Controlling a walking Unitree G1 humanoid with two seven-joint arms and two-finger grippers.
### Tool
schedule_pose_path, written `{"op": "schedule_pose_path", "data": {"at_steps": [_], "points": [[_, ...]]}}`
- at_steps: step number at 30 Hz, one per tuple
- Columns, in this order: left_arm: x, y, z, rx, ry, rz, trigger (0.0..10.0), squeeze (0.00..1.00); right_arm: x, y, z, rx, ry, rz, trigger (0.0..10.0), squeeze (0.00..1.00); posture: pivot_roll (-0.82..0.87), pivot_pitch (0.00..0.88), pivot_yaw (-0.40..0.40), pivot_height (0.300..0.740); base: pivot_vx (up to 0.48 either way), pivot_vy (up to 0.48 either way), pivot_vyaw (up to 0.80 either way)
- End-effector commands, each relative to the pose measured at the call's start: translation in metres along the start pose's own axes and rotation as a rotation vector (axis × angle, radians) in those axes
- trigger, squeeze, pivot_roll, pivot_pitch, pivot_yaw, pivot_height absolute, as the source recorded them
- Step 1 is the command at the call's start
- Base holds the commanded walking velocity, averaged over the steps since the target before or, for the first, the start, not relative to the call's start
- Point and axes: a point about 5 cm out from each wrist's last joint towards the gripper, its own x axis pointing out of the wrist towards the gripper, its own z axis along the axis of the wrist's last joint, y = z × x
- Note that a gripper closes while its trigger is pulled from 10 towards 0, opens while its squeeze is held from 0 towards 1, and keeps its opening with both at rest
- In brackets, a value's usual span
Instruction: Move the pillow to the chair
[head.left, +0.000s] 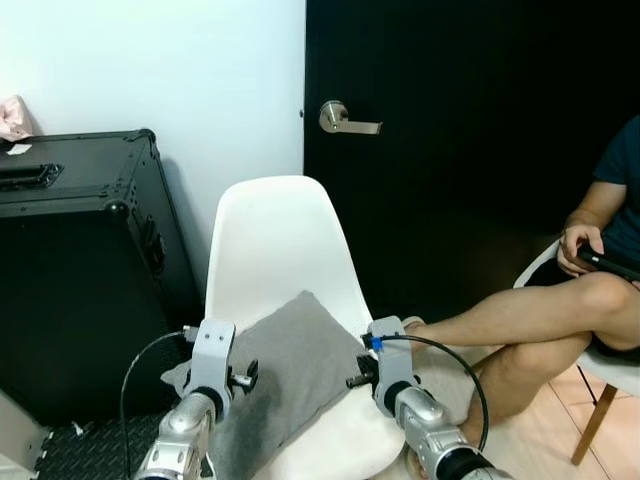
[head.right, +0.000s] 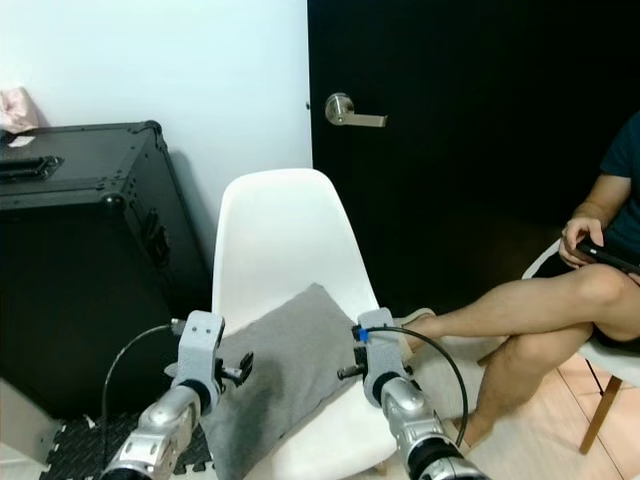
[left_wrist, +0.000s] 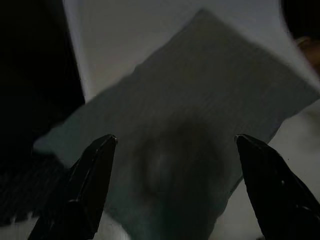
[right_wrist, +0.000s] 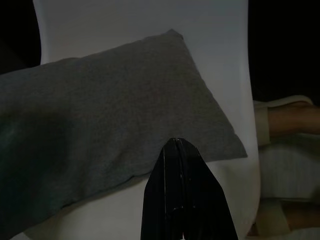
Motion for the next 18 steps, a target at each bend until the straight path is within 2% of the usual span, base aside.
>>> {"op": "schedule_pose_path", "data": {"at_steps": [1, 8, 10, 12, 18], "points": [[-0.0013, 0.0087, -0.0061, 0.003, 0.029, 0.04, 10.0, 0.0, -0.002, -0.0007, -0.0037, 0.004, 0.0, 0.007, 10.0, 0.0, 0.07, 0.029, -0.041, 0.74, 0.0, 0.0, 0.0], [-0.0018, 0.0143, -0.0019, -0.026, -0.007, 0.074, 10.0, 0.0, -0.0023, -0.0021, -0.0038, -0.013, 0.005, 0.005, 10.0, 0.0, 0.07, 0.043, -0.045, 0.74, 0.0, 0.0, 0.0], [-0.0021, 0.0157, -0.0013, -0.008, -0.007, 0.084, 10.0, 0.0, -0.0023, -0.0015, -0.0039, -0.014, 0.005, 0.006, 10.0, 0.0, 0.06, 0.049, -0.043, 0.74, 0.0, 0.0, 0.0], [-0.0015, 0.0147, -0.0004, 0.026, -0.01, 0.084, 10.0, 0.0, -0.002, -0.0011, -0.0042, -0.057, 0.015, 0.0, 10.0, 0.0, 0.06, 0.054, -0.04, 0.74, 0.0, 0.0, 0.0], [-0.0011, 0.0127, 0.0003, 0.016, -0.016, 0.085, 10.0, 0.0, -0.0023, -0.0029, -0.0044, -0.059, 0.019, -0.008, 10.0, 0.0, 0.06, 0.055, -0.039, 0.74, 0.0, 0.0, 0.0]]}}
